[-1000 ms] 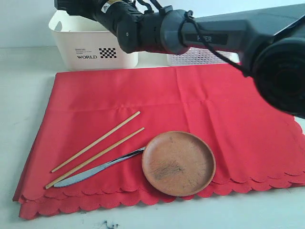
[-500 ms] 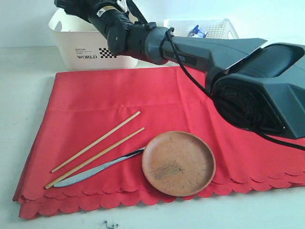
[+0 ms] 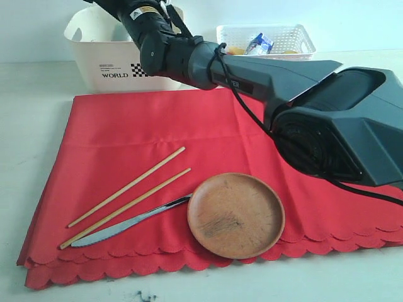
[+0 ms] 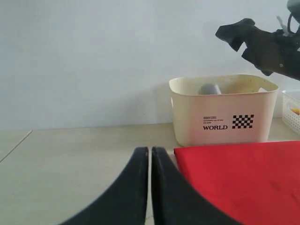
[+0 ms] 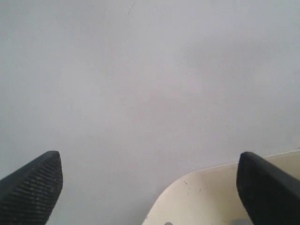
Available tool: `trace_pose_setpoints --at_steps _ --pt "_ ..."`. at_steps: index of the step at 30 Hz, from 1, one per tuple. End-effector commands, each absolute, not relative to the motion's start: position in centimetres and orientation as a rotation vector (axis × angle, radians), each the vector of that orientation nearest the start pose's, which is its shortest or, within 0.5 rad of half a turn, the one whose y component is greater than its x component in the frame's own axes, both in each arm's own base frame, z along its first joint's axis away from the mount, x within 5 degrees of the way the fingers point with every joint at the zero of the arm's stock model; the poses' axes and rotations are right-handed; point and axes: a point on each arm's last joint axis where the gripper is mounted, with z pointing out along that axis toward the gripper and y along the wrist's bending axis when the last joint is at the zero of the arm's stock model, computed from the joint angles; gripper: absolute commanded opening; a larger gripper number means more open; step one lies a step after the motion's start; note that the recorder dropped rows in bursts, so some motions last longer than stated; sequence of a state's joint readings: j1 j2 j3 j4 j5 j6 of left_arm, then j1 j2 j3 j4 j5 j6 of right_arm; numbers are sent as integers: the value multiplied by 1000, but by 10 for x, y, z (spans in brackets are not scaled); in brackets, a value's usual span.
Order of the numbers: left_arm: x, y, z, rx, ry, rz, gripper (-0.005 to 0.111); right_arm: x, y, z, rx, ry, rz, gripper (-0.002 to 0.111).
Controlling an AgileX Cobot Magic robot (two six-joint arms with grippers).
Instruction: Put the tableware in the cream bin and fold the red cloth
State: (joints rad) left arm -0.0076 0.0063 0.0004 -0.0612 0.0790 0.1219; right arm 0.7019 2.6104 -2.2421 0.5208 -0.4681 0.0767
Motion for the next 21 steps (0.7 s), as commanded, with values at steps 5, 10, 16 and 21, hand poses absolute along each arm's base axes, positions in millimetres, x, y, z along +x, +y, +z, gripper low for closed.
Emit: trace_pose_setpoints --at_steps 5,10,16,21 --pt "56 -1 206 55 1562 28 5 473 368 199 101 1479 873 98" --pt "56 -1 206 55 1562 28 5 456 385 212 -37 1693 920 89" --pt "56 -1 206 55 1562 28 5 430 394 243 -248 1900 929 42" --pt "56 -1 206 55 1562 28 5 400 386 283 -550 2032 866 0"
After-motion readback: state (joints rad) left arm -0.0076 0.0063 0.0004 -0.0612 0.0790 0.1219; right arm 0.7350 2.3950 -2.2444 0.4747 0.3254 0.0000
